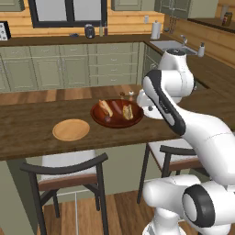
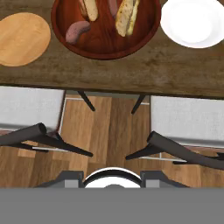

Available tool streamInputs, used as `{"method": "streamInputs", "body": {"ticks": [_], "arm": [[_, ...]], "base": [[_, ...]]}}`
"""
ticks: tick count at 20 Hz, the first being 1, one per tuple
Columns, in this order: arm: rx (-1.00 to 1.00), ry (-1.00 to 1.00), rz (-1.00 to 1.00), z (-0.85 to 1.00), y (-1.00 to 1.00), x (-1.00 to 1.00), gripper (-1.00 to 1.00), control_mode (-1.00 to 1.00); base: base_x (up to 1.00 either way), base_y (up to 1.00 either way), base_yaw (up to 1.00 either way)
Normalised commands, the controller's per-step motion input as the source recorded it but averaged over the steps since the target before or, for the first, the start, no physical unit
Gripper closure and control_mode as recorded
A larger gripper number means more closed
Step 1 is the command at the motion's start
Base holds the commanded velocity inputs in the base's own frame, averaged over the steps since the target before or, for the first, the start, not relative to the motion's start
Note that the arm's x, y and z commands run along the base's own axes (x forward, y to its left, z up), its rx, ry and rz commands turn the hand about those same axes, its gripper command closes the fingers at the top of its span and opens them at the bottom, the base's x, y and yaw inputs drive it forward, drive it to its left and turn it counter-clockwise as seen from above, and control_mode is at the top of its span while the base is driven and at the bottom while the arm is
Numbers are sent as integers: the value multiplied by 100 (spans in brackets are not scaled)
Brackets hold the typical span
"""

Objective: Place one bun and one sausage from the bowl on each plate.

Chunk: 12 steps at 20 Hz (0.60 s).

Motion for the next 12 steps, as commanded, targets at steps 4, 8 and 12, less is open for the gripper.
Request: {"method": "streamInputs", "body": {"ticks": [4, 8, 12], "arm": [[0, -4, 2, -2, 20, -33, -100, -100], [4, 13, 0, -64, 27, 70, -100, -100], [5, 19, 0, -30, -4, 100, -100, -100]], "base": [[0, 0, 0], [0, 0, 0], [0, 0, 0]]}}
